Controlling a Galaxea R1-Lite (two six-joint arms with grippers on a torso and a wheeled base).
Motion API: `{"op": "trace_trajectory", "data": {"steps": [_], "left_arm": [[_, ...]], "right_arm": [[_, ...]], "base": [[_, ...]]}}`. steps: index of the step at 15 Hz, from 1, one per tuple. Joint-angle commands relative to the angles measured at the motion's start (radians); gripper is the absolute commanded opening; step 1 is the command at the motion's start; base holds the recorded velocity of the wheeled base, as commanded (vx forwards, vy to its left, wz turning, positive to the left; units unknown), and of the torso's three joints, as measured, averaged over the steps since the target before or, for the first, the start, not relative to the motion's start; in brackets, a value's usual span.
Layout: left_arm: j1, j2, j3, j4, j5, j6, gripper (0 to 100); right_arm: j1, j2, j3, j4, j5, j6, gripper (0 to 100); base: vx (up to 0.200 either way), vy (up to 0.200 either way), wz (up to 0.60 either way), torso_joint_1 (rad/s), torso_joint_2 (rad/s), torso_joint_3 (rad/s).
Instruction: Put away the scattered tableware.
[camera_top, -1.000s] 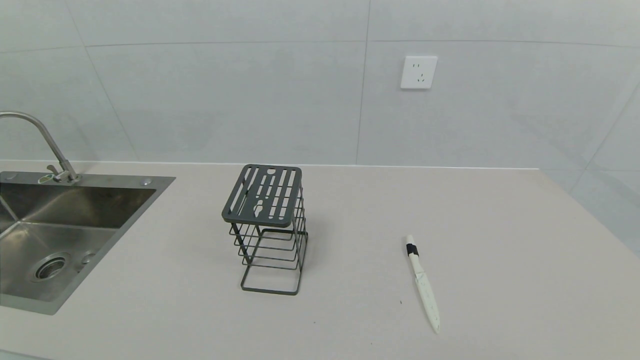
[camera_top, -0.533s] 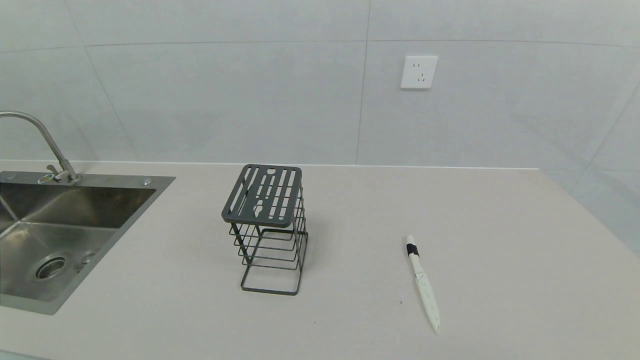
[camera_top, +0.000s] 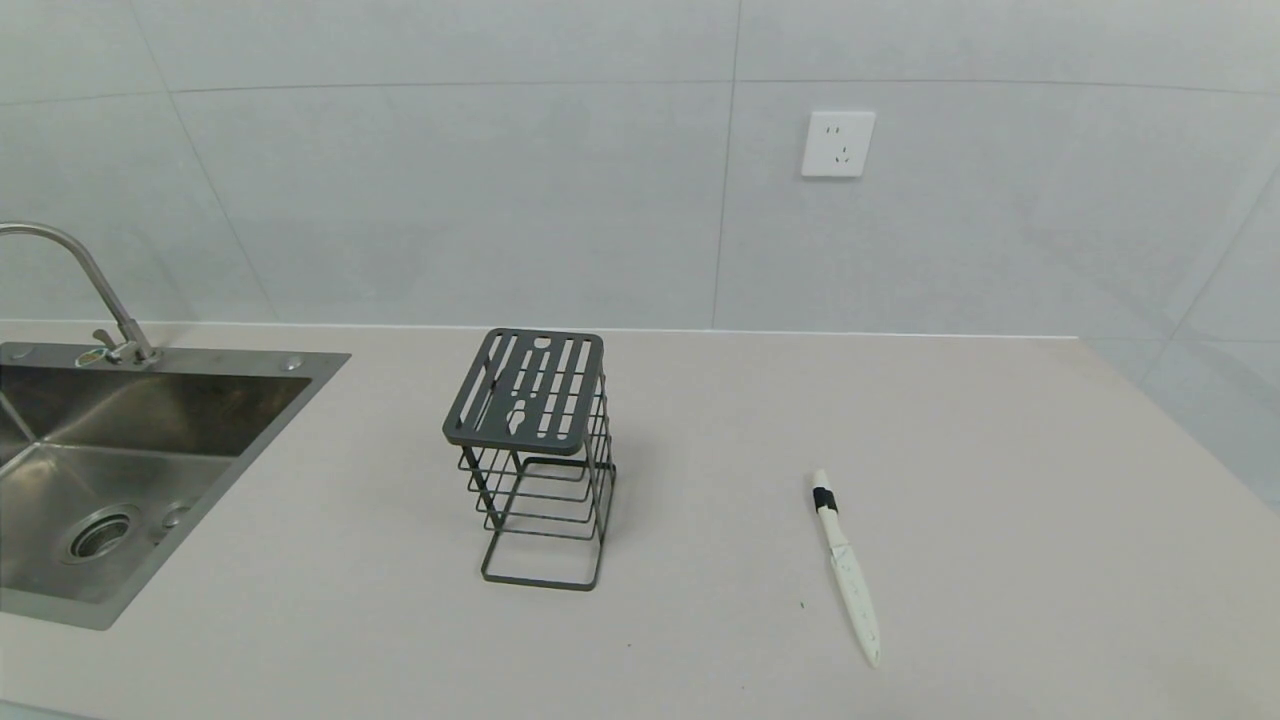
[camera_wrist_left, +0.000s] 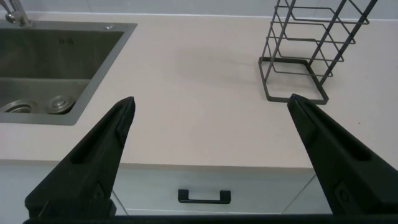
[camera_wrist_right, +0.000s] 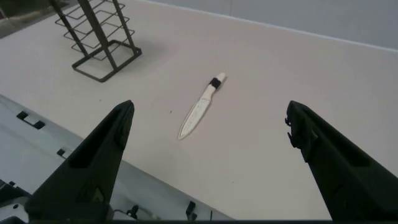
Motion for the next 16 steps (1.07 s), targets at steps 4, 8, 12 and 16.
{"op": "trace_trajectory", "data": {"steps": [4, 8, 12, 16], "left_arm": [[0.000, 0.001, 0.000, -0.002, -0.004, 0.000, 100], [0.000, 0.001, 0.000, -0.002, -0.004, -0.001, 100], [0.000, 0.001, 0.000, -0.002, -0.005, 0.002, 100], [0.000, 0.001, 0.000, -0.002, -0.005, 0.002, 100]], "right_arm": [[0.033, 0.413, -0.054, -0.157, 0.002, -0.042, 100], [0.070, 0.743, 0.046, -0.569, -0.001, -0.067, 100], [0.121, 0.930, 0.129, -0.780, -0.008, -0.090, 100], [0.193, 1.015, 0.123, -0.804, -0.044, -0.099, 100]], "base": [[0.000, 0.000, 0.00, 0.000, 0.00, 0.000], [0.000, 0.000, 0.00, 0.000, 0.00, 0.000], [0.000, 0.000, 0.00, 0.000, 0.00, 0.000], [0.000, 0.000, 0.00, 0.000, 0.00, 0.000]]}}
